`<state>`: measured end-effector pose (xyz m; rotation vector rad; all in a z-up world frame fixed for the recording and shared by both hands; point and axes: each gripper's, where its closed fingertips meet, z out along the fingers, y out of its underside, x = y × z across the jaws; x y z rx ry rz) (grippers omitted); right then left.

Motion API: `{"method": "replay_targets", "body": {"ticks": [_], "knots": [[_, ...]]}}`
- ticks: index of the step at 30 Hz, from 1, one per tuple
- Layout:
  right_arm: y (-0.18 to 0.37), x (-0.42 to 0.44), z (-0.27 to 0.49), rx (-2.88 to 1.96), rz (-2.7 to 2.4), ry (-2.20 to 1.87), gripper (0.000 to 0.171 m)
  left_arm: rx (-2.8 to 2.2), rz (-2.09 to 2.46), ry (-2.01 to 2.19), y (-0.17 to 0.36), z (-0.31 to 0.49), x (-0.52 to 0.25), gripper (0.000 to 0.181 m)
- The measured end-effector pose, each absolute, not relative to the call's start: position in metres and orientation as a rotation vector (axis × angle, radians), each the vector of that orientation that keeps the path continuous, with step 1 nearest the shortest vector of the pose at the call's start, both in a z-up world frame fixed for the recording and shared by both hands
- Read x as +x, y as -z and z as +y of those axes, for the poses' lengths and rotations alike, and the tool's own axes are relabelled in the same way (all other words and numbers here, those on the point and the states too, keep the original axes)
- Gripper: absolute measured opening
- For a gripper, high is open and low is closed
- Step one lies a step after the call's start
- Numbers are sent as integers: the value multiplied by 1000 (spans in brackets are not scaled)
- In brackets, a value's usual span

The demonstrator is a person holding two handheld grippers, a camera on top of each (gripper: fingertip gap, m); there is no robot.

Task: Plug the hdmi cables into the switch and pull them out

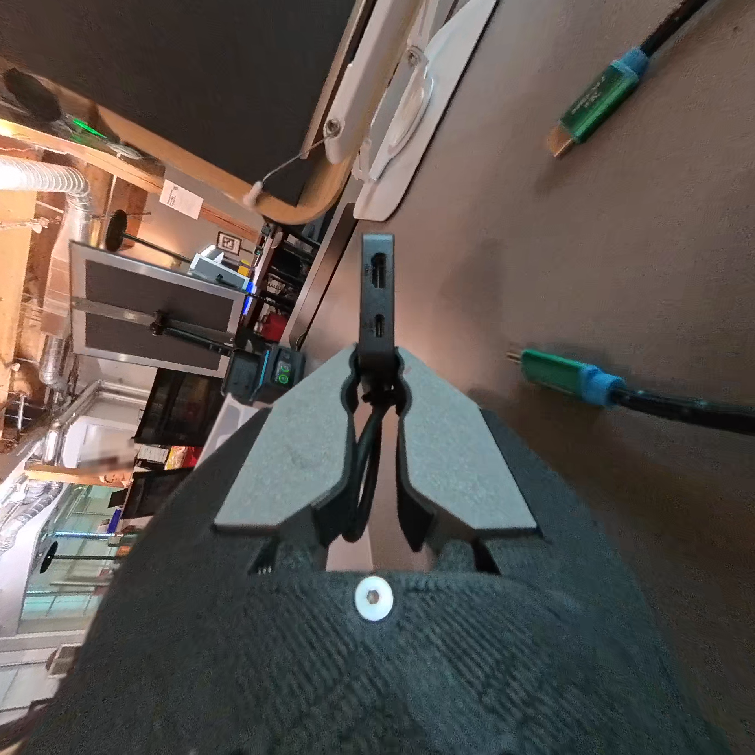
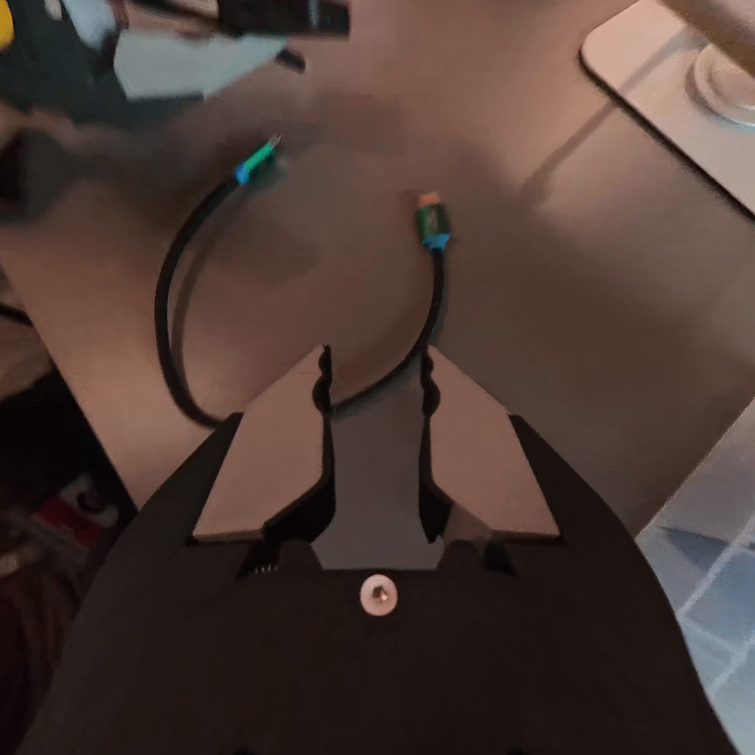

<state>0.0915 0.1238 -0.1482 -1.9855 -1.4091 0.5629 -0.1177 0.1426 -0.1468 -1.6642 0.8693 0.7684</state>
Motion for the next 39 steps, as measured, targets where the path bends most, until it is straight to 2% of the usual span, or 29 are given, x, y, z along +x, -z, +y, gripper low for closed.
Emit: {"method": "replay_targets", "body": {"ticks": [3, 6, 9, 11, 12, 15, 17, 18, 19, 20, 21, 22, 25, 26, 27, 28, 32, 36, 39], "knots": [[151, 63, 150, -2008, -1322, -647, 46, -1655, 959, -859, 154, 156, -115, 11], [166, 38, 176, -2024, -1306, -631, 42, -1627, 1024, -932, 159, 163, -114, 11], [156, 8, 172, -1937, -1357, -816, 44, -1615, 1031, -902, 158, 164, -110, 12], [140, -9, 168, -1828, -1419, -896, 61, -1564, 1056, -815, 153, 160, -97, 12], [132, -16, 161, -1752, -1489, -933, 64, -1547, 1078, -765, 151, 156, -91, 12], [125, -23, 126, -1516, -1777, -993, 66, -1515, 1129, -674, 137, 146, -79, 12], [128, -30, 128, -1457, -1809, -844, 64, -1495, 1262, -498, 134, 132, -58, 12], [127, -34, 128, -1419, -1813, -790, 69, -1504, 1348, -388, 136, 121, -47, 12], [127, -37, 124, -1383, -1819, -772, 67, -1526, 1401, -360, 136, 117, -45, 12], [128, -37, 117, -1351, -1844, -772, 41, -1544, 1438, -388, 135, 118, -48, 13], [129, -37, 113, -1325, -1858, -745, 27, -1556, 1465, -420, 132, 119, -52, 13], [129, -38, 113, -1300, -1850, -699, 24, -1573, 1491, -413, 131, 120, -54, 14], [118, -39, 126, -1304, -1731, -573, 17, -1606, 1433, -418, 121, 132, -57, 15], [114, -38, 134, -1343, -1665, -578, 16, -1614, 1346, -448, 113, 141, -59, 21], [111, -37, 141, -1403, -1608, -618, 16, -1627, 1231, -486, 104, 149, -62, 36], [109, -34, 148, -1475, -1547, -677, 14, -1643, 1110, -532, 96, 155, -68, 47], [109, -23, 167, -1746, -1253, -1077, 10, -1568, 846, -643, 75, 143, -74, 34], [101, -23, 166, -1826, -990, -1507, 10, -1679, 803, -579, 107, 135, -50, 53], [100, -27, 166, -1833, -840, -1665, 11, -1662, 764, -606, 112, 142, -38, 65]]}}
